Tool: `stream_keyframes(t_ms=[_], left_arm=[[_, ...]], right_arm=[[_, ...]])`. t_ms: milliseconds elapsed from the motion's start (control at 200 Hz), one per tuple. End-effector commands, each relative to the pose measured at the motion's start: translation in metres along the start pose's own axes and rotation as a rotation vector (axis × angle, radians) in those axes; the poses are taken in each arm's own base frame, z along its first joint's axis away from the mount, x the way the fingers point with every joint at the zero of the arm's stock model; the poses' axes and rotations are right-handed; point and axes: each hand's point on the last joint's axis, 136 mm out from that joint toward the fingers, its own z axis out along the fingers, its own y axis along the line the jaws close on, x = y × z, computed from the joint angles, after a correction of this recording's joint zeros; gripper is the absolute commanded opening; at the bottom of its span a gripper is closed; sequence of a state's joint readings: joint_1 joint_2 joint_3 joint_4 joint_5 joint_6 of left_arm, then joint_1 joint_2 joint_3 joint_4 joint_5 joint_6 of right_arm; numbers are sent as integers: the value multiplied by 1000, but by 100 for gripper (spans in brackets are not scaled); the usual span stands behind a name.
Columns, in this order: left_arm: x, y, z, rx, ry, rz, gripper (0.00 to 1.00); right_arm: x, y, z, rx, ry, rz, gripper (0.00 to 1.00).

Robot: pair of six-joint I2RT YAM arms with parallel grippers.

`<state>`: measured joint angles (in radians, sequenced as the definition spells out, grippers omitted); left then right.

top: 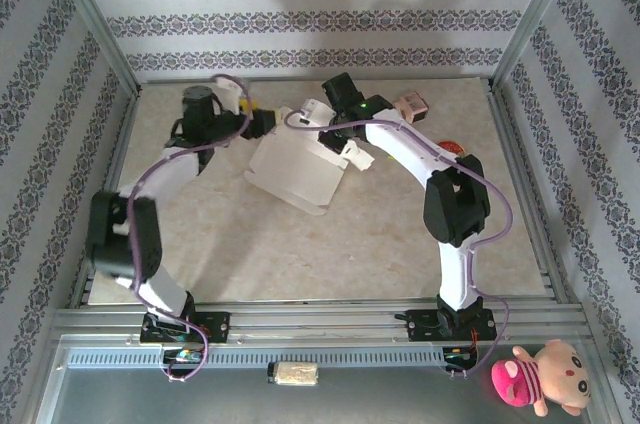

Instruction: Fold the paper box

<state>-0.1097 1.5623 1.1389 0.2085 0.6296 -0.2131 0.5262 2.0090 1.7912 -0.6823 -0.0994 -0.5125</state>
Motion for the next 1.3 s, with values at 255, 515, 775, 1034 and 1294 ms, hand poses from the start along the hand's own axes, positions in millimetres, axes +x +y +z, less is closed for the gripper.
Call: stream_keyframes(t_ms=[255, 515, 775, 1034, 1294], left_arm=[[26, 12, -105, -385, 351, -367, 86], [63, 25, -88, -358, 571, -469, 85], [107, 28, -91, -392, 677, -490, 82], [129, 24, -95, -383, 669, -534, 81], [133, 16, -92, -349, 600, -569, 82]], right_arm=[[9, 72, -2, -528, 24, 554, 12], [36, 18, 29, -211, 116, 543, 57], [41, 13, 41, -204, 143, 495, 40], [79, -1, 45, -225, 224, 605, 66], [78, 9, 48, -457, 106, 791, 58]])
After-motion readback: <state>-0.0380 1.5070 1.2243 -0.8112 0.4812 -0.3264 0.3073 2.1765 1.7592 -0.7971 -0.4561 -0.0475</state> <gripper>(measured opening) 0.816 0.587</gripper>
